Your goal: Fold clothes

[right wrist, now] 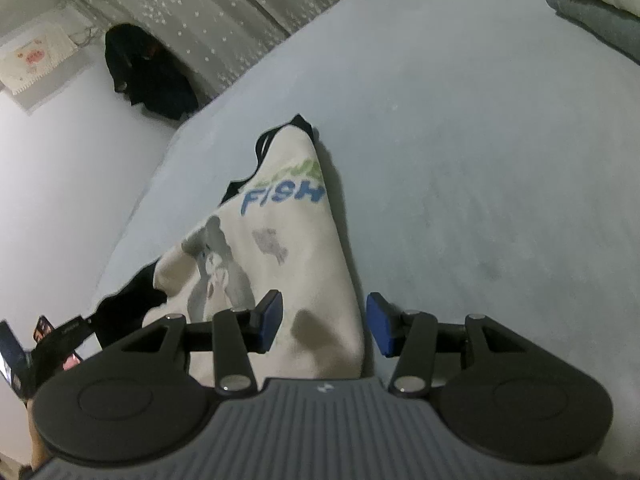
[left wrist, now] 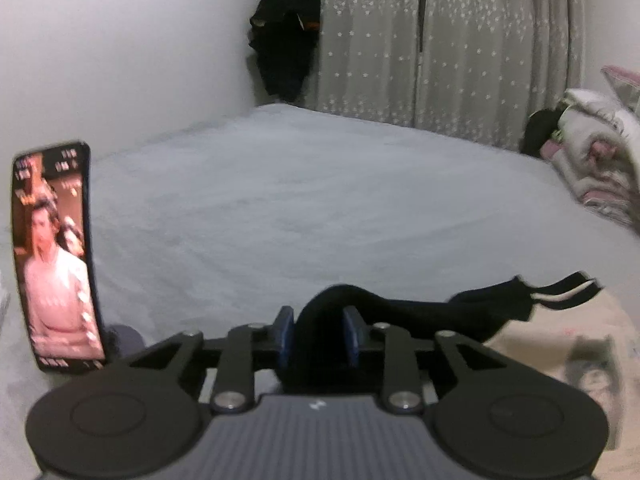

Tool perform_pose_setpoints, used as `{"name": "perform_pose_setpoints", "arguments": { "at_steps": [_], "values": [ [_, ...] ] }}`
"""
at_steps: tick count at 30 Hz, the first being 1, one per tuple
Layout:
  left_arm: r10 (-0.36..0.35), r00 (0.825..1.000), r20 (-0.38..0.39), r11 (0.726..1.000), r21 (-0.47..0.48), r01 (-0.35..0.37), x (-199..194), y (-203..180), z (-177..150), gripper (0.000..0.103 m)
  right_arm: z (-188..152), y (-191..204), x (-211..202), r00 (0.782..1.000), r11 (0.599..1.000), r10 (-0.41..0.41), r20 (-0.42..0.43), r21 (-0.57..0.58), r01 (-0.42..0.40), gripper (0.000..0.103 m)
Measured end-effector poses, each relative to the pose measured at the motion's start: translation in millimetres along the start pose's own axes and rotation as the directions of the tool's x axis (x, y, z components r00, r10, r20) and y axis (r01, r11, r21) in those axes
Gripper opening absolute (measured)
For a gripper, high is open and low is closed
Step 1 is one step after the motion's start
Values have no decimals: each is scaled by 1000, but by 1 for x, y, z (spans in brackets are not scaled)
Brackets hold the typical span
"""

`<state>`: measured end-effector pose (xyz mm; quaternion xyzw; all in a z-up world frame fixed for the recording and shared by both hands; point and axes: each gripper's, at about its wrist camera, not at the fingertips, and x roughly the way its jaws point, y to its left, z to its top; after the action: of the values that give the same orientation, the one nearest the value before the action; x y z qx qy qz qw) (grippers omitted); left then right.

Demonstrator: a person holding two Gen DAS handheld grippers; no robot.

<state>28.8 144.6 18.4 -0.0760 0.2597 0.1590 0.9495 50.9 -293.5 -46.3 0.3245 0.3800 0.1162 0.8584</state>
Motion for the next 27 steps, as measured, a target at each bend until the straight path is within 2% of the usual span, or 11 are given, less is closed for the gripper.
{"name": "perform_pose_setpoints", "arguments": {
  "at_steps": [4,7,10,15,16,17,19,22,27],
  "values": [
    [-117,993,-16,992,-45,116,4,-4,-3,31,13,-9,9,999,994,31,10,103,-31,51],
    [-208,978,-16,977,-56,207,7,-13,-7,30,29,-12,20,999,987,49,22,153,-52,51],
    [-321,946,-37,945,-74,318,11,-26,-14,30,42,-11,36,997,978,69,27,198,-73,51],
    [-423,900,-106,906,-72,417,19,-46,-24,27,55,-1,61,997,964,74,-4,255,-71,51],
    [-439,890,-123,898,-75,433,20,-49,-26,27,56,3,62,998,967,66,-8,245,-62,43],
    [-456,879,-140,890,-78,449,22,-52,-27,27,57,8,63,998,971,60,-10,232,-56,32],
    [-487,856,-172,873,-85,480,25,-58,-29,27,58,19,61,999,980,40,-10,194,-37,22],
    [-503,841,-201,864,-147,481,27,-50,-28,27,55,43,60,1000,993,22,-7,119,-21,16],
    [-475,853,-217,875,-221,431,33,-30,-25,27,48,86,58,1000,1000,-2,0,-11,2,15]
  ]
}}
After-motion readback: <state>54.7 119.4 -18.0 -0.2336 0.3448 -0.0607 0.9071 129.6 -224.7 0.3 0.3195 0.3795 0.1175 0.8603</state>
